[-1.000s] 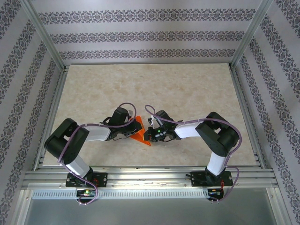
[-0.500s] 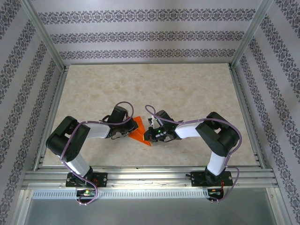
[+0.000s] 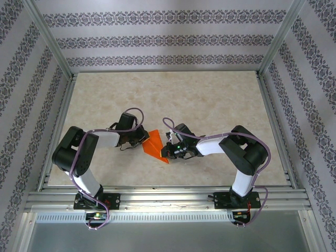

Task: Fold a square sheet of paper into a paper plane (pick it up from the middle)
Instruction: Fourth fold the wing at the center of the table.

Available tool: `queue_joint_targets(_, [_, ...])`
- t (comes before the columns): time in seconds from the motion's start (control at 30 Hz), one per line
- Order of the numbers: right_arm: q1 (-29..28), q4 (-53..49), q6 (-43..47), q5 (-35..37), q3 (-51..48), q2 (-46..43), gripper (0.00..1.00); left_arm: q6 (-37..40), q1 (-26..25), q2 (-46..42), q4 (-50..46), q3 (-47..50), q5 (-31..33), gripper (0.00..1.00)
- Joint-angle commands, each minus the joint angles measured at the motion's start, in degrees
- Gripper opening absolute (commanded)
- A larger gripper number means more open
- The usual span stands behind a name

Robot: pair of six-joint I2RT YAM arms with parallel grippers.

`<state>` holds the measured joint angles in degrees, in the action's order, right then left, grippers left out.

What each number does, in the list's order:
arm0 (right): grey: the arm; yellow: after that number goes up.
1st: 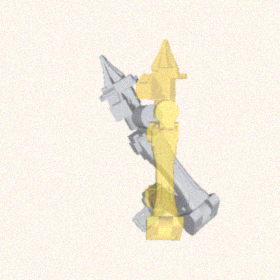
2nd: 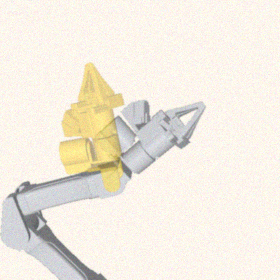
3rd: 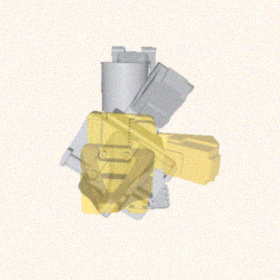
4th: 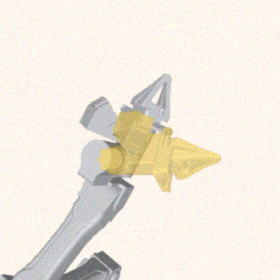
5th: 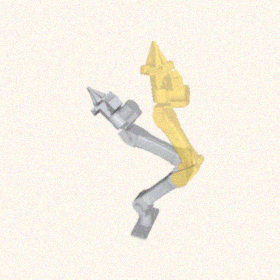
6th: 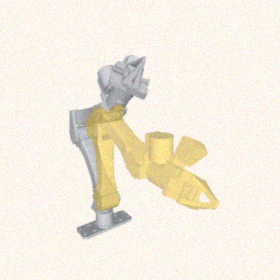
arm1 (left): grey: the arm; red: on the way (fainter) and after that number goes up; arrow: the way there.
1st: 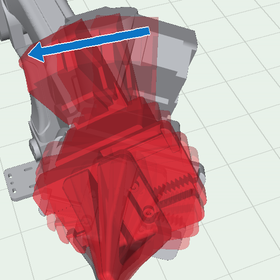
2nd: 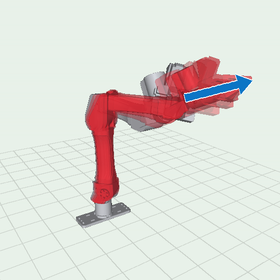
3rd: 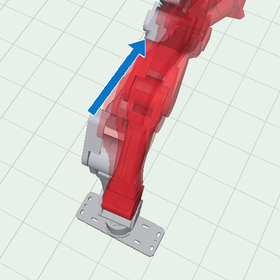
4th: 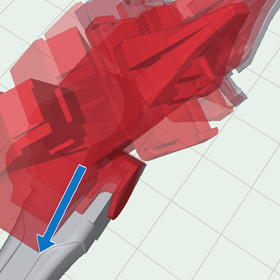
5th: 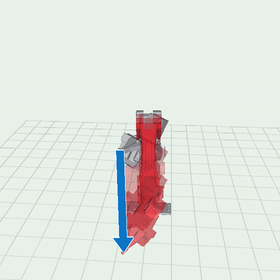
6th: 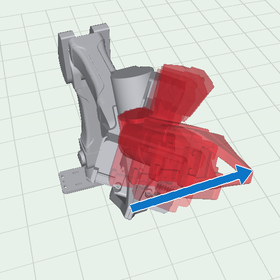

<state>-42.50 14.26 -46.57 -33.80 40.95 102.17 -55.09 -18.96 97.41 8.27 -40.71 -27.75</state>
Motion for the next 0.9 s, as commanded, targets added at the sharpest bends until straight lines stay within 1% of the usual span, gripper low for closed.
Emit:
queue_joint_targets(0.0, [0.12, -7.31, 0.94, 1.24, -2.45, 3.05, 0.0, 3.64, 2.75, 2.12, -4.67, -1.81, 2.93, 0.08])
queue_joint_targets(0.37, [0.14, -7.66, 1.41, 0.57, -1.95, 3.21, 0.0, 8.16, 7.3, 4.44, -9.56, -6.35, 2.09, 0.07])
queue_joint_targets(0.5, [0.13, -7.85, 1.51, 0.49, -1.75, 3.1, 0.0, 10.37, 7.72, 4.57, -12.16, -8.77, 0.52, 0.07])
queue_joint_targets(0.6, [0.13, -7.91, 1.56, 0.41, -1.42, 3.12, 0.0, 10.8, 7.65, 1.7, -13.91, -10.33, -0.38, 0.07])
queue_joint_targets(0.73, [0.09, -8.02, 1.56, 0.4, -1.14, 3.03, 0.0, 10.75, 7.49, -4.83, -16.54, -11.04, 1.34, 0.08])
queue_joint_targets(0.87, [0.09, -8.28, 1.5, 0.22, -0.87, 3.12, 0.0, 10.73, 5.16, -9.14, -17.98, -11.38, 1.31, 0.09])
